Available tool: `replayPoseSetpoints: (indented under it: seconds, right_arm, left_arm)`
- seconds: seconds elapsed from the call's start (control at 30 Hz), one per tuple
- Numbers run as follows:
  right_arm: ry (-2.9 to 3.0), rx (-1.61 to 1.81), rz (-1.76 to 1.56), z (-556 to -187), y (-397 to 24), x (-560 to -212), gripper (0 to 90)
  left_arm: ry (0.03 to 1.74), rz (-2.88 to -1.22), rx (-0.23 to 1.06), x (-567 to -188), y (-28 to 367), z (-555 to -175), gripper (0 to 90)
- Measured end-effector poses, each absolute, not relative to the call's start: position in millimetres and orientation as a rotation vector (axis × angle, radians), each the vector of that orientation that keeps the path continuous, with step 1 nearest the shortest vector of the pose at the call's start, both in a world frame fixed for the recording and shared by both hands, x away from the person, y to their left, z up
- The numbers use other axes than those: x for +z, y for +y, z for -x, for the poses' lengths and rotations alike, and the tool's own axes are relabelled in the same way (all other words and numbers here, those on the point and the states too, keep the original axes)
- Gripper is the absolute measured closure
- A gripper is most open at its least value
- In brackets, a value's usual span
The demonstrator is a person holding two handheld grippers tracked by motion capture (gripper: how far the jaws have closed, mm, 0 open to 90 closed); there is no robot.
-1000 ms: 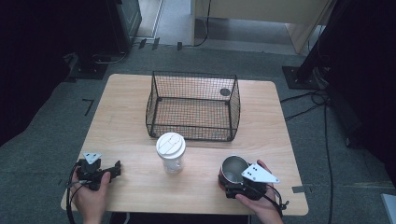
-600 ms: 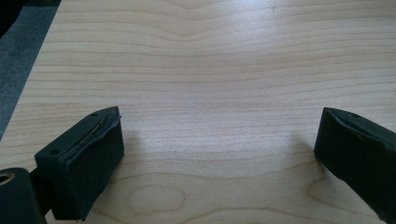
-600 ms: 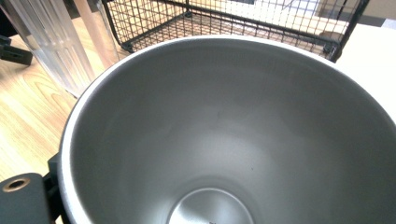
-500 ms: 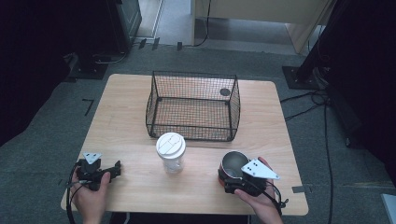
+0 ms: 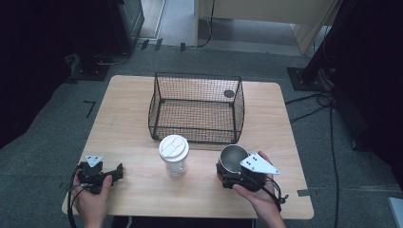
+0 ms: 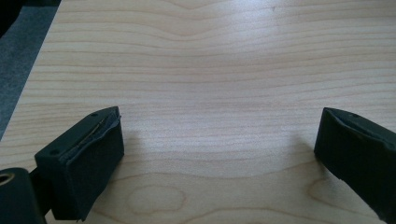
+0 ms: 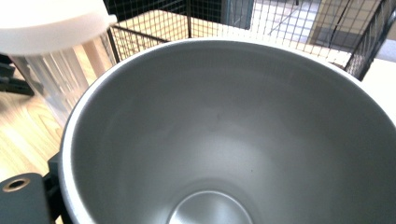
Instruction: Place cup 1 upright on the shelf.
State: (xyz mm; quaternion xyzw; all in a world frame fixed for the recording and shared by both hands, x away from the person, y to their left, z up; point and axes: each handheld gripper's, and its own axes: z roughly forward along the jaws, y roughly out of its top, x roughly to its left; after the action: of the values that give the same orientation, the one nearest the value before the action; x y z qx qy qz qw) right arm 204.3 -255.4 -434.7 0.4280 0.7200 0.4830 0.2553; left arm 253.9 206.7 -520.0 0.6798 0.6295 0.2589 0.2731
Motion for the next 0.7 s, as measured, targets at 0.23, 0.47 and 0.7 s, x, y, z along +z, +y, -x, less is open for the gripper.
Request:
replayPoseSetpoints:
  seconds: [0.23, 0.47, 0.7]
  right_arm:
    - [1.943, 1.313, -1.152, -211, -251, -424, 7.0]
    - [1.923, 1.313, -1.155, -217, -248, -416, 7.1]
    - [1.89, 1.316, -1.154, -226, -247, -400, 7.1]
  left_arm:
    - [1.694, -1.829, 0.697, -520, 207, -254, 1.9]
    - [1.694, -1.829, 0.696, -520, 207, -254, 1.9]
    - [1.694, -1.826, 0.697, -520, 207, -254, 1.9]
